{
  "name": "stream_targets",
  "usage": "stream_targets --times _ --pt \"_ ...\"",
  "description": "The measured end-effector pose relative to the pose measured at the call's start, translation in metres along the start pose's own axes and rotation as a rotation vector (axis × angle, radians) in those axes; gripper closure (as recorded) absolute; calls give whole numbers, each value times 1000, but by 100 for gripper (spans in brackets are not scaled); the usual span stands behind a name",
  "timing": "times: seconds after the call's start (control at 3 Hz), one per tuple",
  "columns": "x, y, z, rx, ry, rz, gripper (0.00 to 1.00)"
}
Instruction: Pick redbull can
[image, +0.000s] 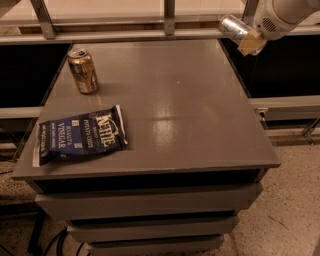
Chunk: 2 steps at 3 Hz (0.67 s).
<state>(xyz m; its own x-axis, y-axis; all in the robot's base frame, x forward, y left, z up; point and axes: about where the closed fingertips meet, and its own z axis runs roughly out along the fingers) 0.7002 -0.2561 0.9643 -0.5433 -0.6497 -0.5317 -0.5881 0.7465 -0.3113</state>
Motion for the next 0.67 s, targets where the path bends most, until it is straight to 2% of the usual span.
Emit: stream_targets --times 0.67 --pt "-13 0 -14 -24 -49 -40 100"
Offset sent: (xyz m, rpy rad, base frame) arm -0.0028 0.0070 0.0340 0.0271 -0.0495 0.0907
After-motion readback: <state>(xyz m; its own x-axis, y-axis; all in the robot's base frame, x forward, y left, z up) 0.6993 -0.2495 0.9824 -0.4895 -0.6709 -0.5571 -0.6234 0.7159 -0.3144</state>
